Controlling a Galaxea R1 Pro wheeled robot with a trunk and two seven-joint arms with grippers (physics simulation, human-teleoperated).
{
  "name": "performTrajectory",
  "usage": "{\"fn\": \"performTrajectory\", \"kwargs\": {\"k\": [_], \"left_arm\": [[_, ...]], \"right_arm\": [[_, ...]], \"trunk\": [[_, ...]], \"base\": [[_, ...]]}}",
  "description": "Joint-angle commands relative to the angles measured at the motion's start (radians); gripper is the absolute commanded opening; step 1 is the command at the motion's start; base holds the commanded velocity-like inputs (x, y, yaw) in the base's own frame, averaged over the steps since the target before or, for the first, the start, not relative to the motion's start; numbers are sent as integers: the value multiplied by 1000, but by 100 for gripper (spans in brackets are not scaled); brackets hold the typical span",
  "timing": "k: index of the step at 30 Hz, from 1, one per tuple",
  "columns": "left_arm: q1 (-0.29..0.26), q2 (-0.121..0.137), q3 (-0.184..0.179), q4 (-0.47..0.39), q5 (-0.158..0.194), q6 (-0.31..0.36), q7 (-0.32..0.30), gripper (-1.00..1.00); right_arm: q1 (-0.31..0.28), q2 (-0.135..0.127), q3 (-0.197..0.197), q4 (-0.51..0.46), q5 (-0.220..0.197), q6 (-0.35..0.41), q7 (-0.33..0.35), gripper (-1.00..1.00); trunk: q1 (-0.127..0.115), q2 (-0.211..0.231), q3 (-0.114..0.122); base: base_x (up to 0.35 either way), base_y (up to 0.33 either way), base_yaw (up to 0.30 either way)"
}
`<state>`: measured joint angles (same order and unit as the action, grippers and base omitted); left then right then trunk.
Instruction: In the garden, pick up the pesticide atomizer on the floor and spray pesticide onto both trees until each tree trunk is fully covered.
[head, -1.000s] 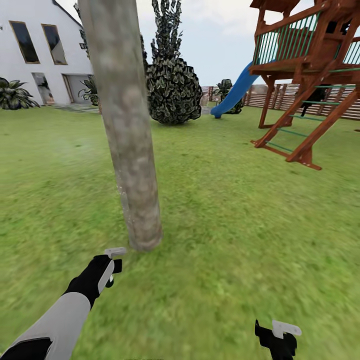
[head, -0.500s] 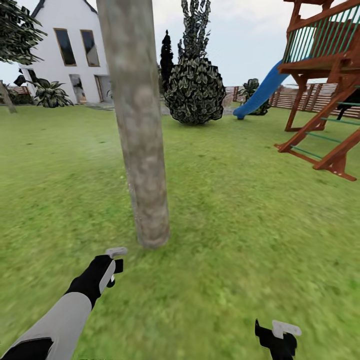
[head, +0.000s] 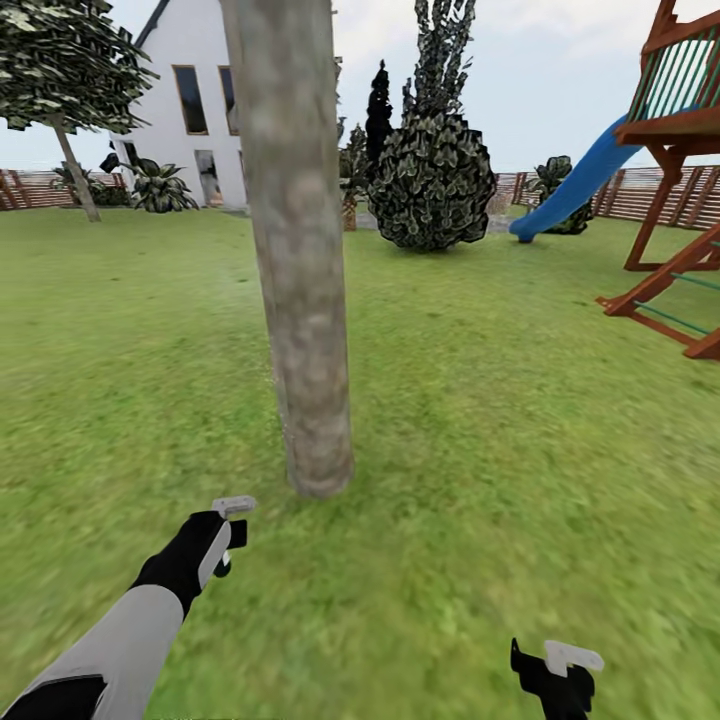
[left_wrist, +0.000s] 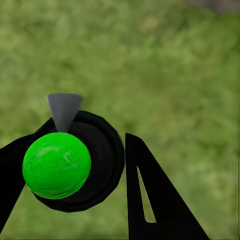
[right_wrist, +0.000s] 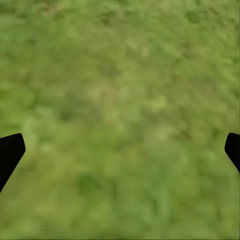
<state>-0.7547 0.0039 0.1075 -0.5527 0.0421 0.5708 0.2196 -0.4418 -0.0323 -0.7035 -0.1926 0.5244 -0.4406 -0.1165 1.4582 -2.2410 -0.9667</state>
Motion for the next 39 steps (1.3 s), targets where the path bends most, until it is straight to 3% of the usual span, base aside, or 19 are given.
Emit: {"fn": "performTrajectory", "kwargs": {"k": [1,4,7,12,13,15,16,20,22,24,26,29,32,34,36,39], "left_arm": [[0,0,0,0,0,1,-4,-100],[-1,-5,-25,4,-8,0,-12,-100],[-12,-8,-115,-7,-7,13,-13,-100],[-43,-76,-142,-4,-6,39,-15,-100],[-73,-82,-142,2,-4,70,-36,-100],[-128,-84,-144,6,-9,139,-160,-100],[-148,-82,-154,7,-10,154,-189,-100],[-161,-86,-218,18,-14,198,-207,-100],[-162,-122,-247,13,-15,202,-206,-100],[-164,-137,-254,5,-16,205,-206,-100],[-159,-130,-256,2,-18,208,-206,-100],[-153,-109,-253,-12,-19,208,-206,-100],[-151,-71,-252,-15,-18,207,-206,-100],[-150,-85,-254,-19,-15,207,-205,-100],[-158,-132,-255,-21,-14,207,-206,-100],[-160,-137,-254,-67,-17,223,-205,-100]], "right_arm": [[0,-1,0,-1,0,0,0,100],[0,-1,2,-1,1,0,1,100],[0,-2,2,1,1,0,1,100],[0,-3,1,-1,-1,0,1,100],[0,-3,1,-1,0,0,1,100],[0,-3,1,-1,0,0,1,100],[0,-3,1,-1,0,0,1,100],[0,-3,1,-1,0,0,1,100],[0,-3,1,-1,0,0,1,100],[0,-3,1,-1,0,0,1,100],[0,-3,1,-1,0,0,1,100],[0,-3,1,-1,0,0,1,100],[0,-3,1,0,0,0,1,100],[0,-3,1,-1,0,0,1,100],[0,-3,1,-1,0,0,1,100],[0,-3,1,0,0,0,1,100]], "trunk": [[0,0,0],[0,0,0],[0,0,0],[0,0,0],[0,0,0],[0,0,0],[0,0,0],[0,0,0],[0,0,0],[0,0,0],[0,0,0],[0,0,0],[0,0,0],[0,0,0],[0,0,0],[0,0,0]], "base": [[1,-19,25],[0,-6,7],[0,0,0],[0,0,0],[0,0,-5],[0,0,-136],[0,0,-258],[0,0,-114],[0,0,-5],[0,0,-1],[0,0,0],[195,0,0],[86,0,0],[10,0,0],[1,0,0],[0,0,0]]}}
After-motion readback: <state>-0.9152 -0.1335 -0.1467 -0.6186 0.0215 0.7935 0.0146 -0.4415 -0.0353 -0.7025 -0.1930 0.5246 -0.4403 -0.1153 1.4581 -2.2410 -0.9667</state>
